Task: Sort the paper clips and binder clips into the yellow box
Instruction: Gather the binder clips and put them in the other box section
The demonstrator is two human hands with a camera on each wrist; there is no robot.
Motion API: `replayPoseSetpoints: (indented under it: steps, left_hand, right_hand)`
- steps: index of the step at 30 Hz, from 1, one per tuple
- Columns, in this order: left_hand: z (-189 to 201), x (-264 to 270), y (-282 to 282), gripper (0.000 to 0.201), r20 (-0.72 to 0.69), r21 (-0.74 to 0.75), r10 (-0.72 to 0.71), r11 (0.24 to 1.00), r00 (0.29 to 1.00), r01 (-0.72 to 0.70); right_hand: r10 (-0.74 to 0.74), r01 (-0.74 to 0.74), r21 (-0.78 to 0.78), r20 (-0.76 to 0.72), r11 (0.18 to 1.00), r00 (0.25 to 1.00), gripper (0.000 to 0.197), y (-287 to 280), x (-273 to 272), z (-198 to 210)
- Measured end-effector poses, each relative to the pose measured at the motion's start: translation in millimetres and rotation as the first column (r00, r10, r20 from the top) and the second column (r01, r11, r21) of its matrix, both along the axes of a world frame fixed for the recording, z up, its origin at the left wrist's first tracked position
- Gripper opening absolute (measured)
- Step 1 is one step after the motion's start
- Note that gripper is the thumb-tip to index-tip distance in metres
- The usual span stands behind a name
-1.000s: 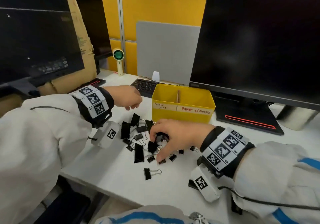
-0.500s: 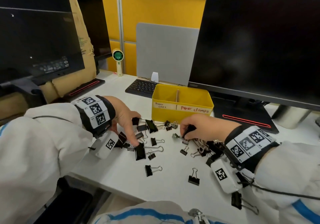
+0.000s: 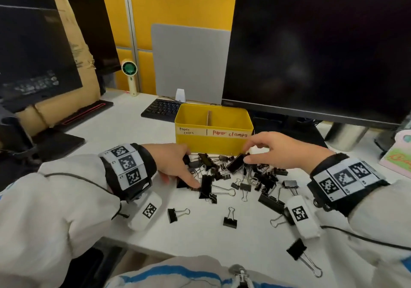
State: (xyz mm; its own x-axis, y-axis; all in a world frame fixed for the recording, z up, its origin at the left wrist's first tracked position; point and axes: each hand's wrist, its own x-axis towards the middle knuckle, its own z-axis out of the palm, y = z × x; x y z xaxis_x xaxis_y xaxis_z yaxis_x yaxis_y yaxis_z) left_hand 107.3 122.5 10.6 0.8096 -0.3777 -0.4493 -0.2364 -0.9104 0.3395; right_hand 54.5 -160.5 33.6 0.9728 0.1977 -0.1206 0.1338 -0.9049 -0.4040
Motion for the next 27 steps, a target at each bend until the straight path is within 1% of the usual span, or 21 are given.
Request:
replayPoseSetpoints:
  steps: [2,3,4,6,9,10,12,13,14,16,18,20,22,25,27]
  left_hand:
    - [3.1,-6.5,-11.9,0.109,-0.014,-0.032,-0.011,0.999,1.000,0.010]
    - [6.4,-9.9,-16.2,0.115,-0.036,-0.024,-0.025,0.999,0.999,0.025]
    - [10.4,-13.2,-19.1,0.124,-0.065,0.006,-0.052,0.999,0.997,0.053]
    - [17.8,-17.8,-21.0,0.144,-0.127,0.136,-0.128,0.980,0.984,0.145]
    - [21.2,-20.3,-17.4,0.164,-0.217,0.374,-0.193,0.889,0.957,0.264]
    - [20.0,-21.7,-16.7,0.168,-0.224,0.434,-0.198,0.857,0.954,0.279]
    - [15.3,-24.9,-16.7,0.171,-0.180,0.516,-0.219,0.809,0.959,0.281]
    - [13.3,-27.2,-17.8,0.170,-0.143,0.532,-0.230,0.802,0.963,0.271]
    - [11.7,-29.6,-19.3,0.169,-0.110,0.523,-0.237,0.812,0.965,0.259]
    - [10.5,-33.5,-25.6,0.164,-0.087,0.460,-0.246,0.850,0.965,0.258]
    - [10.6,-34.3,-33.6,0.160,-0.067,0.367,-0.272,0.888,0.960,0.278]
    - [9.3,-34.7,-42.4,0.149,-0.041,0.252,-0.264,0.931,0.964,0.265]
    - [6.8,-36.1,-50.7,0.136,0.011,0.194,-0.241,0.953,0.970,0.234]
    - [4.3,-39.0,-61.9,0.117,0.076,0.123,-0.211,0.972,0.975,0.201]
    - [3.2,-39.0,-67.9,0.106,0.091,0.074,-0.211,0.976,0.973,0.204]
  right_hand:
    - [-0.044,0.034,-0.077,-0.120,0.996,0.992,0.056,-5.9,-12.4,12.5]
    - [-0.066,0.039,-0.137,-0.192,0.990,0.979,0.073,-7.9,-19.1,17.4]
    - [-0.086,0.034,-0.194,-0.263,0.980,0.961,0.091,-9.8,-25.4,20.6]
    - [-0.102,0.001,-0.258,-0.379,0.966,0.920,0.120,-11.3,-38.3,22.2]
    - [-0.111,-0.048,-0.306,-0.481,0.951,0.870,0.146,-10.4,-57.8,15.0]
    - [-0.111,-0.078,-0.339,-0.503,0.937,0.857,0.151,-9.2,-64.2,12.0]
    - [-0.094,-0.150,-0.403,-0.524,0.903,0.847,0.157,-5.8,-74.6,5.0]
    - [-0.082,-0.179,-0.433,-0.519,0.884,0.851,0.158,-3.8,-78.7,1.3]
    - [-0.073,-0.194,-0.456,-0.506,0.869,0.859,0.159,-1.7,-81.9,-2.2]
    - [-0.063,-0.195,-0.469,-0.481,0.862,0.875,0.159,0.3,-83.2,-9.8]
    - [-0.057,-0.170,-0.439,-0.457,0.882,0.888,0.158,-0.7,-78.8,-15.6]
    - [-0.049,-0.126,-0.396,-0.404,0.910,0.914,0.153,-4.4,-72.1,-18.3]
    - [-0.044,-0.075,-0.347,-0.324,0.935,0.945,0.138,-7.1,-66.2,-18.0]
    - [-0.038,-0.016,-0.280,-0.185,0.960,0.982,0.103,-9.4,-60.7,-18.8]
    - [-0.046,0.016,-0.230,-0.126,0.973,0.991,0.079,-15.4,-57.2,-22.0]
